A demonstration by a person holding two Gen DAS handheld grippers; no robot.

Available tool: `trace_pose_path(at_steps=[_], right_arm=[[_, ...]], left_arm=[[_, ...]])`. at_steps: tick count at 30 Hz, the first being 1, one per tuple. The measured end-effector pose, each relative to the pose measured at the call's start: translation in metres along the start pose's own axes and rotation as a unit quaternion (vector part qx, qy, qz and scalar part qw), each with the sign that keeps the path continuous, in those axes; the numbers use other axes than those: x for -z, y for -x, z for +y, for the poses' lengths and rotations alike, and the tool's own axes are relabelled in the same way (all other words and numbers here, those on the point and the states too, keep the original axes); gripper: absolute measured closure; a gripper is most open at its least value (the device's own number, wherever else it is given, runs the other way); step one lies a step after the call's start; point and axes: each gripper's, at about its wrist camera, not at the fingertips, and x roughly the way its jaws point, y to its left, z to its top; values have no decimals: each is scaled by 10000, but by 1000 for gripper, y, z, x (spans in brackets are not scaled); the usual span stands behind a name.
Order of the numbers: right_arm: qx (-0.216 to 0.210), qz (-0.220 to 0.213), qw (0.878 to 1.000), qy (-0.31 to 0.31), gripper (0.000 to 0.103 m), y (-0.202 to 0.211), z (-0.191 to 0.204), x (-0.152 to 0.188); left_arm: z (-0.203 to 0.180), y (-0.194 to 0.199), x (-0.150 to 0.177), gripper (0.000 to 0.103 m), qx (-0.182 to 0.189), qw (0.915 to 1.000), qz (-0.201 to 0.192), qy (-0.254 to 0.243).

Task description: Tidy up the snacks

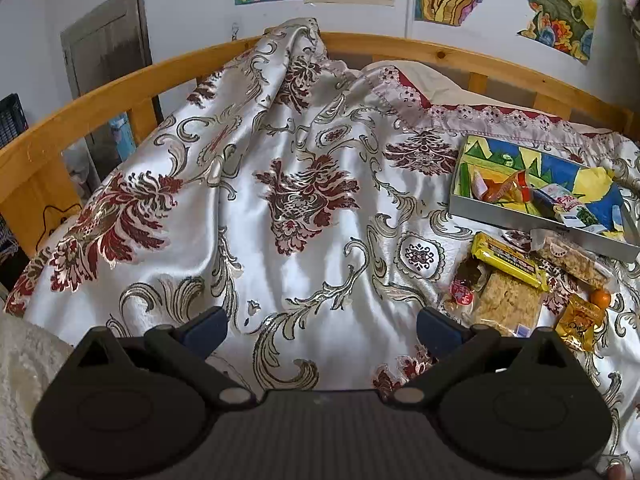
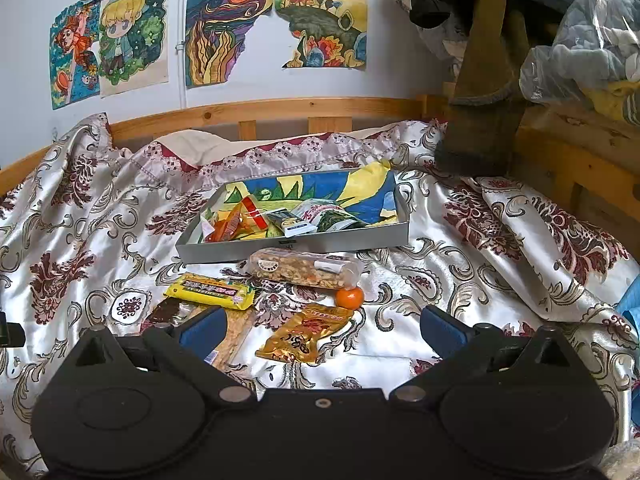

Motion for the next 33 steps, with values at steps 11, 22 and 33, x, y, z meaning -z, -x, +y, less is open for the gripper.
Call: trace_pose_path(at_steps=[11,22,33], right_arm=[[-79,7,10000,59,1,0,1,-1],[-255,-89,9995,147,1,-2,-2,-16],[-657,12,9972,348,1,-20,-10,-26]], left_arm=[[-4,-2,0,0,-104,9999,-17,-98],[-11,-8,-4,0,-108,9997,-11,-215],[-23,-24,-10,0,-16,9995,107,-284]])
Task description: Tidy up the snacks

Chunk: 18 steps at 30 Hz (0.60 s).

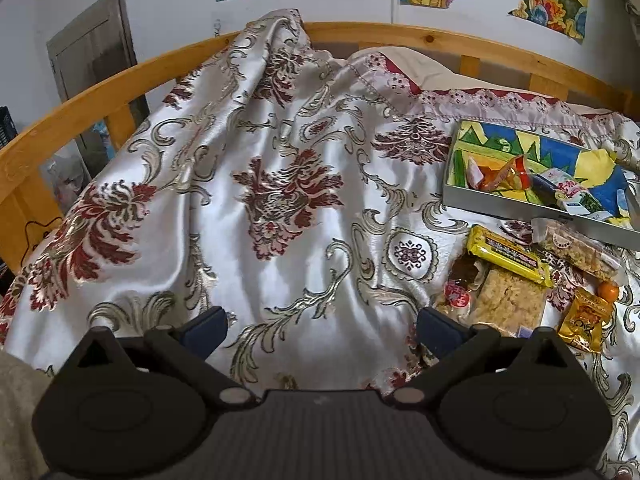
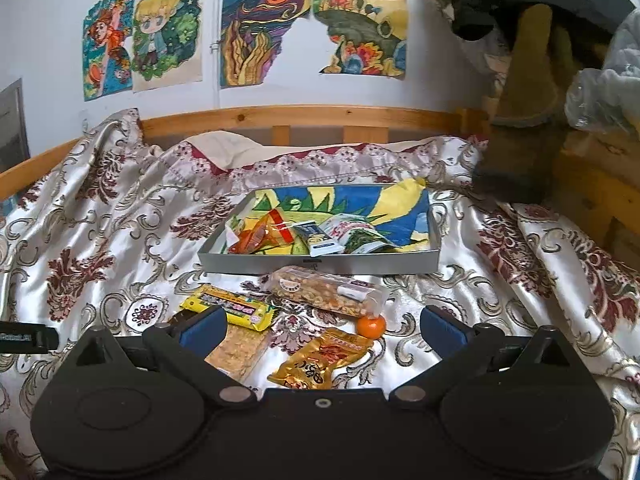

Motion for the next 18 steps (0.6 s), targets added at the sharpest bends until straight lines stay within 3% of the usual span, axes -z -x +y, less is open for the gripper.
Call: trace_pose_path(at_steps=[10,18], right_arm=[[-501,214,9984,-121,1,-22,-14,-10],[-685,324,9971,101,1,-52,-15,-11]], left_arm=[[-31,-17,-14,0,378,9975,222,-551],[-60,-51,-45,0,991,9844,633,-1307]])
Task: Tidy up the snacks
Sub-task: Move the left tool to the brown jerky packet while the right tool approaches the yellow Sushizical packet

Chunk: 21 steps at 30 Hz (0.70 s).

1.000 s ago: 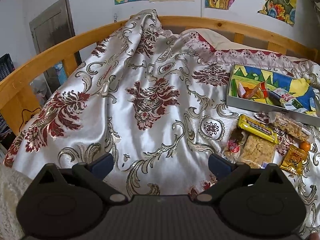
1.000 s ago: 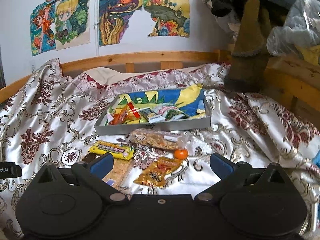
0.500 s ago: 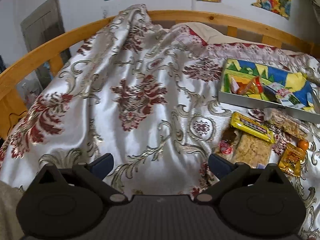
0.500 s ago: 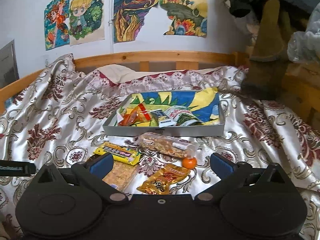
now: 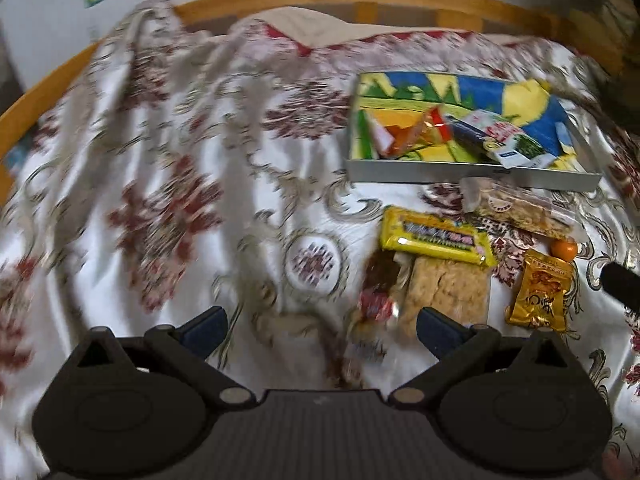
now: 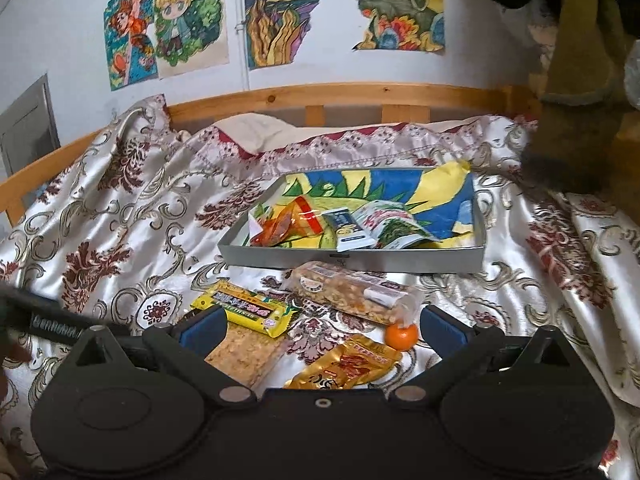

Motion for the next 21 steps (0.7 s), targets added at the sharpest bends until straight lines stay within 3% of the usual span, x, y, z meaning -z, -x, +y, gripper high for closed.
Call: trace_pose_path(at_steps=[8,16,21], right_arm=[[-281,250,9955,871,1,-39,10,2],[-569,221,9863,1530,1,-78,20,1],[-644,267,9777,1984,7,-98,32,8]], left_arm=[[0,-48,-21,0,244,9981,119,-549],[4,-82,-24,1,484,9968,504,-395],[5,-89,-28,1,421,9972,485,-388]])
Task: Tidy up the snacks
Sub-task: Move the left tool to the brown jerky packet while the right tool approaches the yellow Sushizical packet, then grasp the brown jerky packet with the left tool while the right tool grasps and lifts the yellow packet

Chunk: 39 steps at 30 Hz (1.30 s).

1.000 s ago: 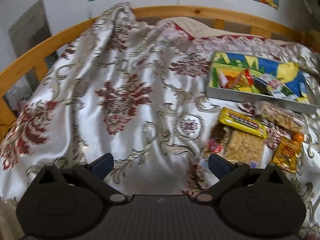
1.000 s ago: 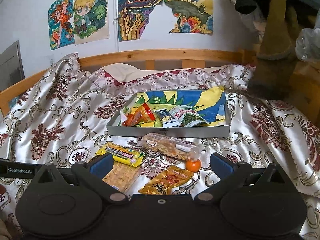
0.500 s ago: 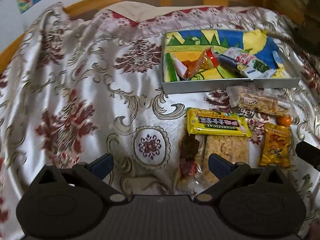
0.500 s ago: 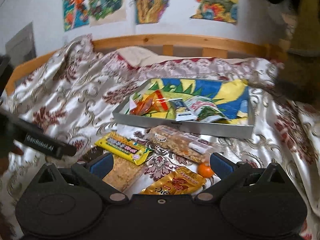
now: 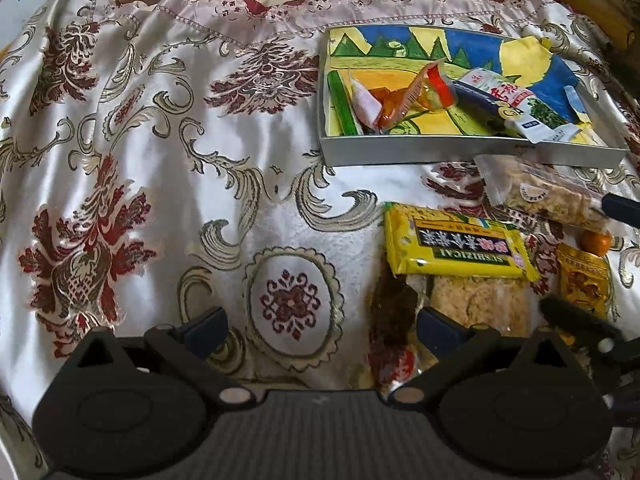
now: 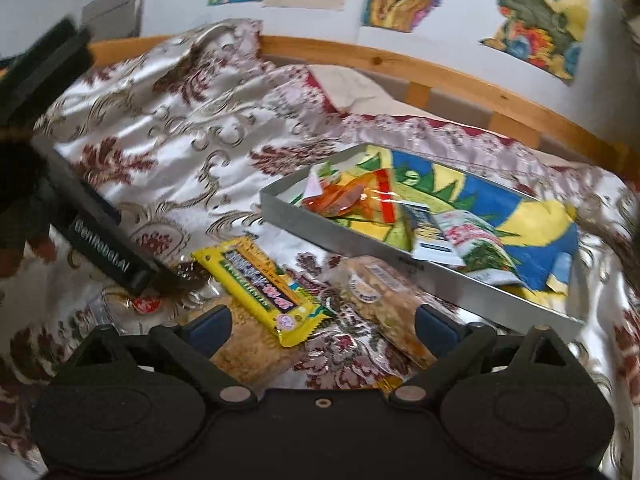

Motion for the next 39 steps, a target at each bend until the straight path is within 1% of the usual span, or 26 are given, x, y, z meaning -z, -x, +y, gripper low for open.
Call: trace_pose_path(at_steps=[3,9,12,14,15,17,18,19,20,21,23,24,26,28,29,33,34,35,37,39], right_arm=[[13,-30,9993,370,11,-10,11,1],[66,-67,9967,804,19,-27,25,1],[66,-62,9946,1030,25,-34,32,2],[62,-109,9933,1145,29,-37,35,1],[83,-135,9925,1209,30,-38,37,1],[126,-174,9911,1313,34,-41,40,0],[132,-188,9904,1365,36,-42,41,0],[117,-197,9900,1395,41,-42,42,1],[116,-205,9894,1435,45,-43,43,1],[137,-206,9884,1498,48,-43,45,1],[126,-200,9868,1599,61,-44,48,1],[110,-183,9866,1619,63,-45,49,1],[97,-170,9856,1680,70,-46,52,1],[94,-163,9848,1729,70,-46,53,0],[81,-155,9851,1712,63,-46,52,0],[53,-89,9911,1327,46,-52,39,-4],[3,-66,9931,1168,40,-53,34,-5],[-114,-65,9943,1061,35,-55,29,-7],[-489,-26,9943,946,30,-59,22,-10],[-751,16,9931,904,30,-63,17,-14]], left_arm=[[0,-5,-1,3,-22,9999,71,-76],[-5,-6,-2,12,137,9993,37,-342],[-9,-4,0,22,255,9985,27,-488],[-12,-7,1,30,373,9976,116,-570],[-13,-9,1,32,429,9972,156,-598],[-14,-13,3,39,468,9966,234,-628],[-14,-14,3,39,470,9965,254,-638],[-13,-15,3,42,492,9965,264,-619],[-11,-15,3,48,534,9965,284,-572],[-10,-15,2,51,562,9966,309,-521],[-7,-15,2,62,634,9963,373,-434],[-7,-15,1,64,653,9962,407,-398],[-6,-14,1,64,664,9962,457,-323],[-5,-13,0,63,693,9961,466,-296],[-5,-14,0,62,704,9959,479,-306],[-7,-17,1,57,721,9953,512,-398],[-8,-18,1,52,750,9948,525,-446],[-9,-20,1,49,779,9942,543,-499],[-11,-21,2,49,749,9941,549,-564],[-10,-20,2,52,745,9941,568,-550]])
